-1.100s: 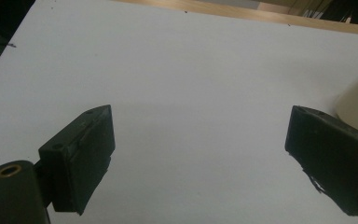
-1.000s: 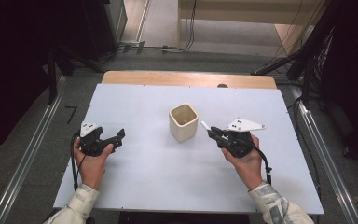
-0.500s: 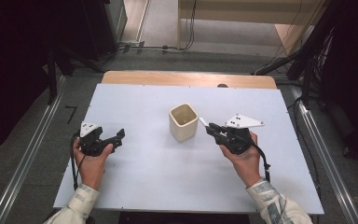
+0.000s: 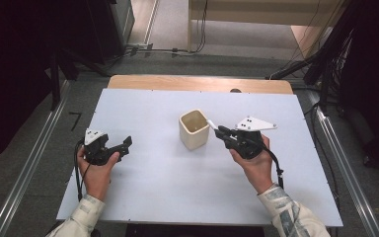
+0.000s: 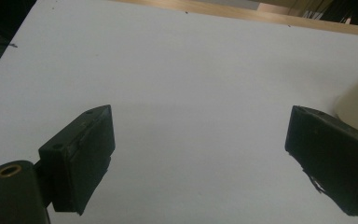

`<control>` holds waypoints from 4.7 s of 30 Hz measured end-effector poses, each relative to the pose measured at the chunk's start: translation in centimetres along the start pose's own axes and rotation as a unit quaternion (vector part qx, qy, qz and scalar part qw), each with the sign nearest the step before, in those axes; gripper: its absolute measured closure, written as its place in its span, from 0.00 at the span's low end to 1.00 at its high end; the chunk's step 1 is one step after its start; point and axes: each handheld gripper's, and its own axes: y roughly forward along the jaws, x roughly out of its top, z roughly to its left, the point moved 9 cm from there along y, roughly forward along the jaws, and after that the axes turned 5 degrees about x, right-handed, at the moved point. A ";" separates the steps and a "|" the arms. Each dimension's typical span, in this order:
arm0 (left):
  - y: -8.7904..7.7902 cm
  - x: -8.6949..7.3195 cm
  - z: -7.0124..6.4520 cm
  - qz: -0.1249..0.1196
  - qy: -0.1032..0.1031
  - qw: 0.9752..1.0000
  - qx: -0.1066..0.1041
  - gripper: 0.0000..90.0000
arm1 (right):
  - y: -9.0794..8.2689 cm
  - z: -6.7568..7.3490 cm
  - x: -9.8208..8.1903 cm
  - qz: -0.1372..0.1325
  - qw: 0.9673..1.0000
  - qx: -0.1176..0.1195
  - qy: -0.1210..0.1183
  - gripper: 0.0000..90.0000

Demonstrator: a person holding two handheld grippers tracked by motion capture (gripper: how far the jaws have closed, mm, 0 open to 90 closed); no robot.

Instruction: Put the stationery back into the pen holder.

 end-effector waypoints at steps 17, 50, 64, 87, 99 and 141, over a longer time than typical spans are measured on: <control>0.0 0.0 0.0 0.000 -0.001 1.000 0.000 0.10 | 1.1 0.1 1.3 -0.002 1.000 0.003 -0.003 0.85; 0.0 0.0 0.0 -0.001 -0.001 1.000 -0.003 0.10 | 4.0 0.0 4.0 0.000 1.000 0.002 -0.013 0.85; -0.1 0.0 0.0 -0.001 -0.001 1.000 -0.003 0.10 | 5.8 0.0 5.2 0.007 1.000 0.003 -0.015 0.85; -0.1 0.0 0.0 -0.001 -0.001 1.000 -0.007 0.10 | 8.7 0.3 7.4 0.014 1.000 0.010 -0.014 0.85; -0.1 0.0 0.1 0.000 -0.002 1.000 -0.008 0.10 | 10.0 0.2 8.5 0.013 1.000 0.016 -0.012 0.85; -0.2 0.0 0.2 0.001 -0.004 1.000 -0.008 0.10 | 11.2 -0.5 8.6 0.011 1.000 0.012 0.003 0.85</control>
